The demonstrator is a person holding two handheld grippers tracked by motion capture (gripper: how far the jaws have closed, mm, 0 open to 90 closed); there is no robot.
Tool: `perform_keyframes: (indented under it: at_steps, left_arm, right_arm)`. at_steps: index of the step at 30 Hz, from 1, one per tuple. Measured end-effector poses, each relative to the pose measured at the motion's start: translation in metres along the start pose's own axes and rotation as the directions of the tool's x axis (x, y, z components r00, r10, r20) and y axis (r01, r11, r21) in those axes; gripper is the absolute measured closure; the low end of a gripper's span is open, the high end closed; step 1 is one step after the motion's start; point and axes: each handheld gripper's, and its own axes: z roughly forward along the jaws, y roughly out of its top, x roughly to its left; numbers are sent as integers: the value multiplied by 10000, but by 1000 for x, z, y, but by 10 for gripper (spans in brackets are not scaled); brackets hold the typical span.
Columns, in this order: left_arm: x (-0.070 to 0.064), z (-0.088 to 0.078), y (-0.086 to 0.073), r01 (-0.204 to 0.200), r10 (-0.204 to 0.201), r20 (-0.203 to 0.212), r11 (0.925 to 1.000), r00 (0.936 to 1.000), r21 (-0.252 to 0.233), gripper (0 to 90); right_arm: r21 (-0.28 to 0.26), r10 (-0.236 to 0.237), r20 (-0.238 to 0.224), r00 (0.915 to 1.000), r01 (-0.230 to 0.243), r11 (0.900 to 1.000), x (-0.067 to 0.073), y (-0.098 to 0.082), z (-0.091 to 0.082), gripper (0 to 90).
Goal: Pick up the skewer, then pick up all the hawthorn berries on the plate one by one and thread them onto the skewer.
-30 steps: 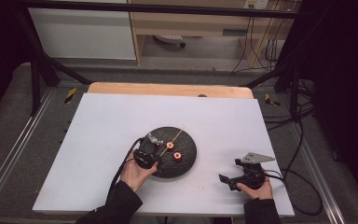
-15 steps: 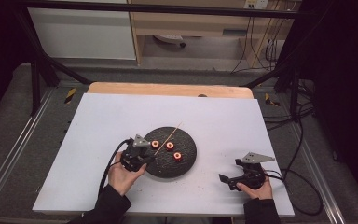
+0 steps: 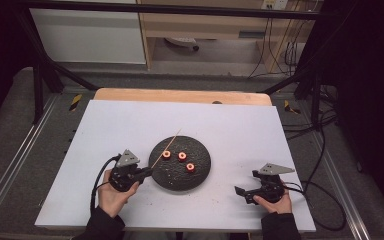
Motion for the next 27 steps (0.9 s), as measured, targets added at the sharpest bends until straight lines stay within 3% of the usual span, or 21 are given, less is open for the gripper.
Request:
perform_keyframes:
  at_steps: [13, 19, 27]
  left_arm:
    - [17, -16, -25, 169, -171, -21, 9977, 9999, -663, 879]
    - [20, -18, -35, 84, -79, 67, 9970, 9999, -765, 879]
    - [22, -20, -44, -18, 37, 237, 9967, 9997, -808, 879]
  right_arm:
    - [-38, 228, 84, 9997, -227, 9997, 0, 1, 1, 10]
    - [22, 248, 241, 9994, -248, 9997, 2, 2, 2, 9]
    - [-30, 135, 67, 9999, -135, 9999, 10, 10, 5, 6]
